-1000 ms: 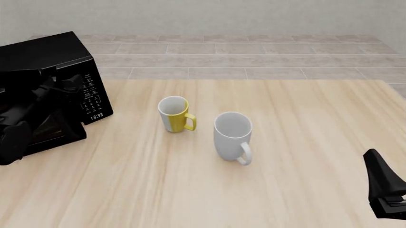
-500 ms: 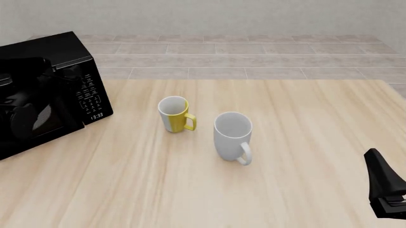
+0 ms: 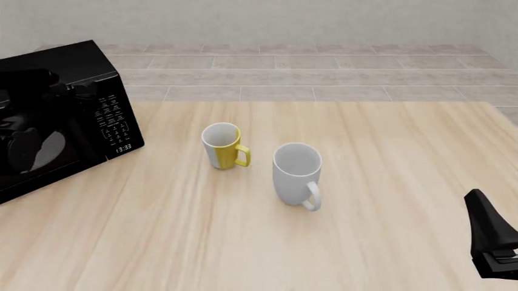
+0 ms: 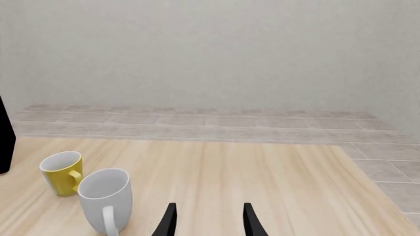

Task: Close the microwave.

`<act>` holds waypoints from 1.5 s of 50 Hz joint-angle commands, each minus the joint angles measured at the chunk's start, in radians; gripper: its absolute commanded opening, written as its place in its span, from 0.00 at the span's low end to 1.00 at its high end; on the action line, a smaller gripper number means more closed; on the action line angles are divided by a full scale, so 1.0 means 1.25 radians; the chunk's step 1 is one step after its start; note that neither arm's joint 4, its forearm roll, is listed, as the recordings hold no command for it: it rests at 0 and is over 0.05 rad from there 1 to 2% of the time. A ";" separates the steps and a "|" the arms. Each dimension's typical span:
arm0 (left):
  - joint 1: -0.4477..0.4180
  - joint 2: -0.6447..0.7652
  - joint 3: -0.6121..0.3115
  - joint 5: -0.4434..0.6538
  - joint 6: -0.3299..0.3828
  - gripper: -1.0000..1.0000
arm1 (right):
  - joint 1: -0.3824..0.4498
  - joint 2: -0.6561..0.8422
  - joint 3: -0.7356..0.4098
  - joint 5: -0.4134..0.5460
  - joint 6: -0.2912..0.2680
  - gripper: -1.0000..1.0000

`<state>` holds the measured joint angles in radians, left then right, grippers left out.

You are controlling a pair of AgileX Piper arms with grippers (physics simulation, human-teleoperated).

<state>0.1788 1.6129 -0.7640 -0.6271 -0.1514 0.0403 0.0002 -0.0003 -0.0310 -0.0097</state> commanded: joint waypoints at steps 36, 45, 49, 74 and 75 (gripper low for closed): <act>-0.084 -0.575 0.470 0.077 0.079 1.00 | 0.005 0.000 0.000 0.005 0.015 1.00; -0.117 -0.803 0.482 0.262 0.087 1.00 | 0.008 0.000 0.000 0.003 0.014 1.00; -0.131 -0.902 0.483 0.344 0.093 1.00 | 0.007 0.000 0.000 0.003 0.015 1.00; -0.195 -1.290 0.426 0.694 0.105 1.00 | -0.004 0.000 0.000 -0.003 0.016 1.00; -0.194 -1.290 0.423 0.695 0.104 1.00 | -0.004 0.000 0.000 -0.004 0.016 1.00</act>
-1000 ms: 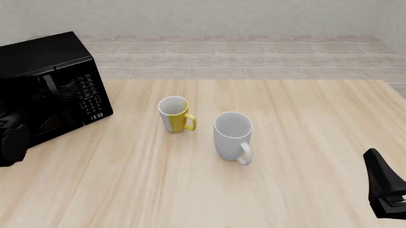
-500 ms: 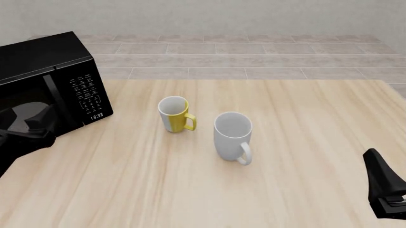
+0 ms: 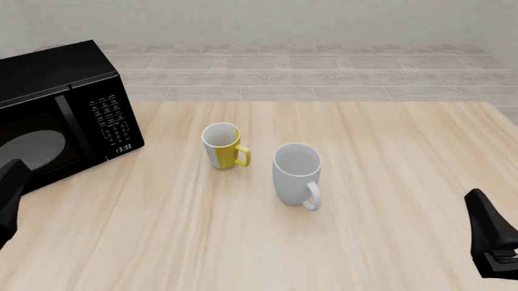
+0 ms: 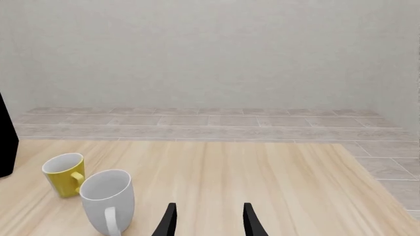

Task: Close the microwave.

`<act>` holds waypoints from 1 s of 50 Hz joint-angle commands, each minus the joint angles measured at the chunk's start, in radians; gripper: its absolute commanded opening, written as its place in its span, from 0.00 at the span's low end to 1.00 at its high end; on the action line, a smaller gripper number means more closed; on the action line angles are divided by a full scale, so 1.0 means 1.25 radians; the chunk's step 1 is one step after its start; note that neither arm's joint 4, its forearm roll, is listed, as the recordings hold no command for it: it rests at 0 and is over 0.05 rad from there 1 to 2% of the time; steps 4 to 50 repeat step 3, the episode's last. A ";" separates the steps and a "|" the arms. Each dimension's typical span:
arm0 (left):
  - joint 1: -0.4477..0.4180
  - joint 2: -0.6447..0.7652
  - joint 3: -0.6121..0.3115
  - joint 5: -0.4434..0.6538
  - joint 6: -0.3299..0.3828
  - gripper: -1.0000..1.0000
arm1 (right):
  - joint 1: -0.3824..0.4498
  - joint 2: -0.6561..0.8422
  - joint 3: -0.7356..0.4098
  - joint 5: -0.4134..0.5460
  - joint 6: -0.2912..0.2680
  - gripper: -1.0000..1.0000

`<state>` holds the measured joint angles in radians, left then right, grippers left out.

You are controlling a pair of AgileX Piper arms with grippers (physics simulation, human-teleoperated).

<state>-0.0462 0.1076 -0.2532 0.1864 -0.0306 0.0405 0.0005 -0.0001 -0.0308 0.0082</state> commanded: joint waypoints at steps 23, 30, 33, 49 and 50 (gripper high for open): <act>-0.018 -0.086 0.009 0.048 0.004 1.00 | -0.007 0.000 0.000 -0.005 0.001 1.00; -0.018 -0.086 0.009 0.048 0.004 1.00 | -0.007 0.000 0.000 -0.005 0.001 1.00; -0.018 -0.086 0.009 0.048 0.004 1.00 | -0.007 0.000 0.000 -0.005 0.001 1.00; -0.018 -0.086 0.009 0.048 0.004 1.00 | -0.007 0.000 0.000 -0.005 0.001 1.00; -0.018 -0.086 0.009 0.048 0.004 1.00 | -0.007 0.000 0.000 -0.005 0.001 1.00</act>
